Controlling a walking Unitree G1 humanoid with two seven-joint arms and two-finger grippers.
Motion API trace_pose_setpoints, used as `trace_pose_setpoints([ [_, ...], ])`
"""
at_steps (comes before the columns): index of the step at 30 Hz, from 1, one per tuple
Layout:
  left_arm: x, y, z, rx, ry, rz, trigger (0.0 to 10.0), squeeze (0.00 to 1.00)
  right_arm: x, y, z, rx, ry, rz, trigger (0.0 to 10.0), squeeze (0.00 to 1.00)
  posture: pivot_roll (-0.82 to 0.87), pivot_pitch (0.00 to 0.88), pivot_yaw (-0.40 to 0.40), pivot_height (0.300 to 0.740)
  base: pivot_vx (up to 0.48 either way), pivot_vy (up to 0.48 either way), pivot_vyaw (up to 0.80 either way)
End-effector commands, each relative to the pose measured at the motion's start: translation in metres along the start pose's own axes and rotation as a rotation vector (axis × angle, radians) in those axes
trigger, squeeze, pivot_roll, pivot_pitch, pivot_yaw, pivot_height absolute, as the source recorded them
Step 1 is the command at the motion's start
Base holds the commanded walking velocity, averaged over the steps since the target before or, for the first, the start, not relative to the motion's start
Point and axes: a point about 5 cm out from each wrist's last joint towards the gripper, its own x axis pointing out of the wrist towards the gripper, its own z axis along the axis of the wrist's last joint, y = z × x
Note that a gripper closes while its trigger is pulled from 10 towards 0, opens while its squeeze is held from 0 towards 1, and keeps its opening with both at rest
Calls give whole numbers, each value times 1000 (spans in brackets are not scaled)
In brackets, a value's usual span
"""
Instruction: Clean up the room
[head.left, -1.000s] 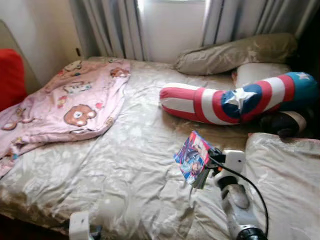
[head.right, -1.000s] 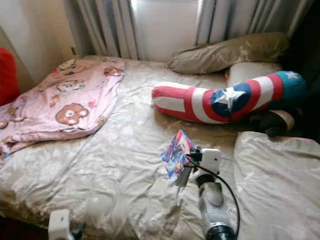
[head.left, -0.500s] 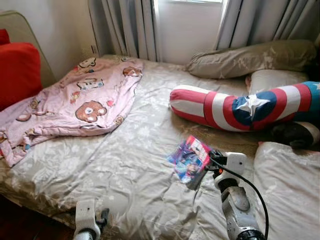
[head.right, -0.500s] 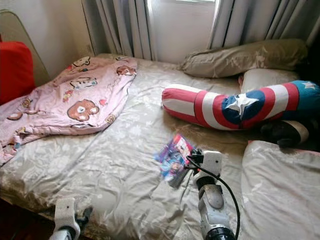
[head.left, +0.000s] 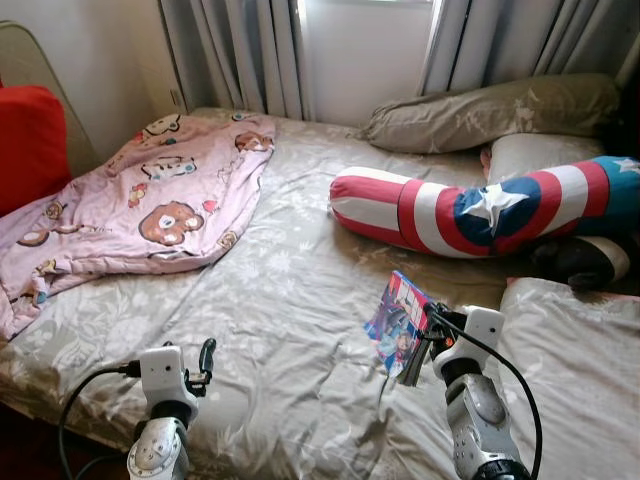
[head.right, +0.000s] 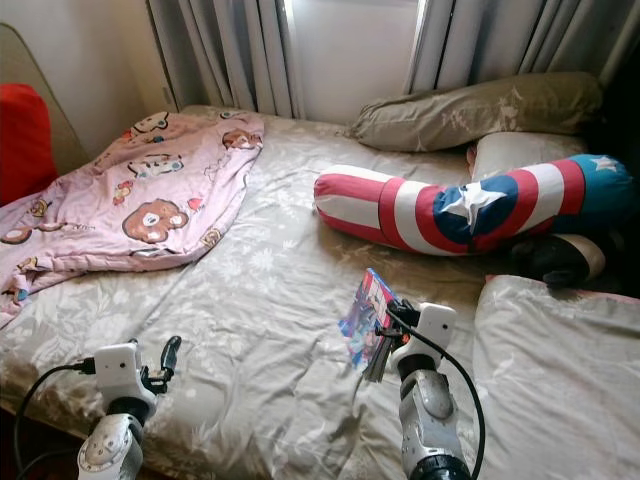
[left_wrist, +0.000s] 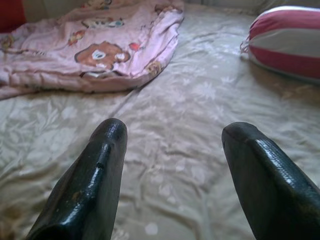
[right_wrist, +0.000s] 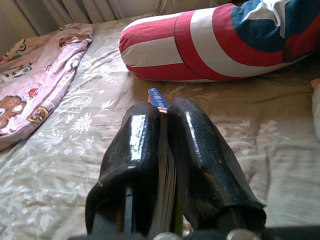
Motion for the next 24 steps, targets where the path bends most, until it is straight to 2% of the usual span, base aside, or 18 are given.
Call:
trace_pose_setpoints([
  [1, -3, 1, -2, -5, 7, -1, 10000, 0, 5, 2, 10, 5, -37, 4, 10000, 0, 58, 0, 4, 740, 0, 0, 0],
  [8, -5, -1, -1, -2, 9, -11, 10000, 0, 5, -2, 6, -37, 11, -22, 10000, 0, 50, 0, 10, 740, 0, 0, 0],
  [19, -1, -2, 2, 0, 3, -25, 10000, 0, 5, 3, 4, -24, 10, 4, 10000, 0, 50, 0, 10, 665, 0, 0, 0],
  [24, -2, -2, 2, 1, 2, -26, 10000, 0, 5, 5, 4, -15, 5, 25, 10000, 0, 51, 0, 9, 665, 0, 0, 0],
])
